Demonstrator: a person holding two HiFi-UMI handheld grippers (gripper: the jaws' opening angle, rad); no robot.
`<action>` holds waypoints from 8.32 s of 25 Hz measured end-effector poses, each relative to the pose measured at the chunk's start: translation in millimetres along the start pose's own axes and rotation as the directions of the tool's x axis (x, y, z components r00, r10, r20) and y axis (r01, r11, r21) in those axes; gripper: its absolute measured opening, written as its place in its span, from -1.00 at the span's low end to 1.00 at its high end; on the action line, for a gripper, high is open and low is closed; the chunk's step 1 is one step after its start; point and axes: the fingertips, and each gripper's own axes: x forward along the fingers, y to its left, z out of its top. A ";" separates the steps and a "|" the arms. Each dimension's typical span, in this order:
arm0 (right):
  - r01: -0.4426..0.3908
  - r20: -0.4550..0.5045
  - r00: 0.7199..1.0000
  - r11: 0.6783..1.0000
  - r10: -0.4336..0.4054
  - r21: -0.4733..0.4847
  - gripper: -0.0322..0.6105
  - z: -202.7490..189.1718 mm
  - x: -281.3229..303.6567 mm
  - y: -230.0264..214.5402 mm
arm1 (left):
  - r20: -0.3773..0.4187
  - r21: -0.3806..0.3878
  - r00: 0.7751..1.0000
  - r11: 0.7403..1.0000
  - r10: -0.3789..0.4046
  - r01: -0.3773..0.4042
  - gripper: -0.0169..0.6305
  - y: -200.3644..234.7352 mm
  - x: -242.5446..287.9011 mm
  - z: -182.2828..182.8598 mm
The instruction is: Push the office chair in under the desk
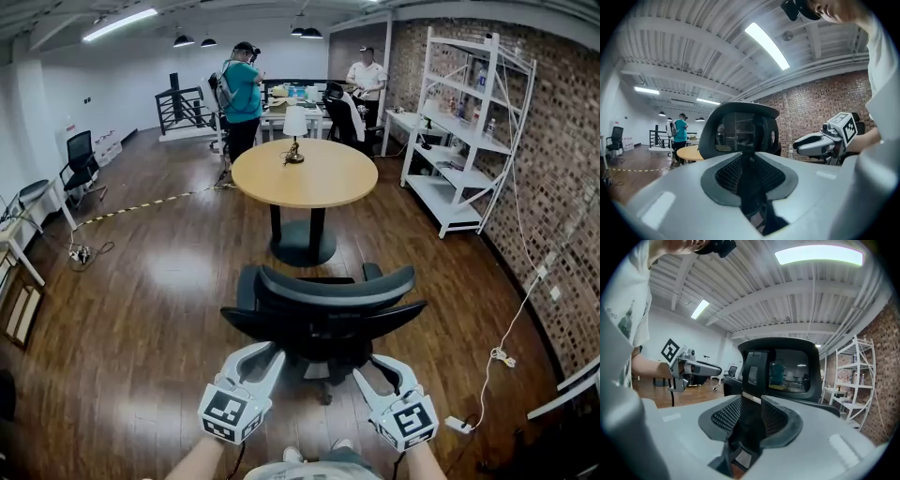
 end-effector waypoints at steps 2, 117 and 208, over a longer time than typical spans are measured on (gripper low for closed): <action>0.005 0.000 1.000 1.000 -0.005 -0.027 -0.53 0.9 1.2 -10.6 | -0.014 0.044 1.000 0.999 -0.002 0.002 -0.64 8.9 2.7 1.4; -0.334 -0.605 0.788 0.744 -0.116 -0.578 -0.18 -85.6 216.2 -270.4 | -0.669 0.647 0.730 0.597 0.144 0.475 -0.46 229.9 217.8 -98.2; -0.132 -0.361 0.923 0.773 -0.133 -0.620 -0.07 -29.0 349.6 -360.0 | -0.395 0.691 0.859 0.722 0.326 0.044 -0.14 339.3 328.2 -27.1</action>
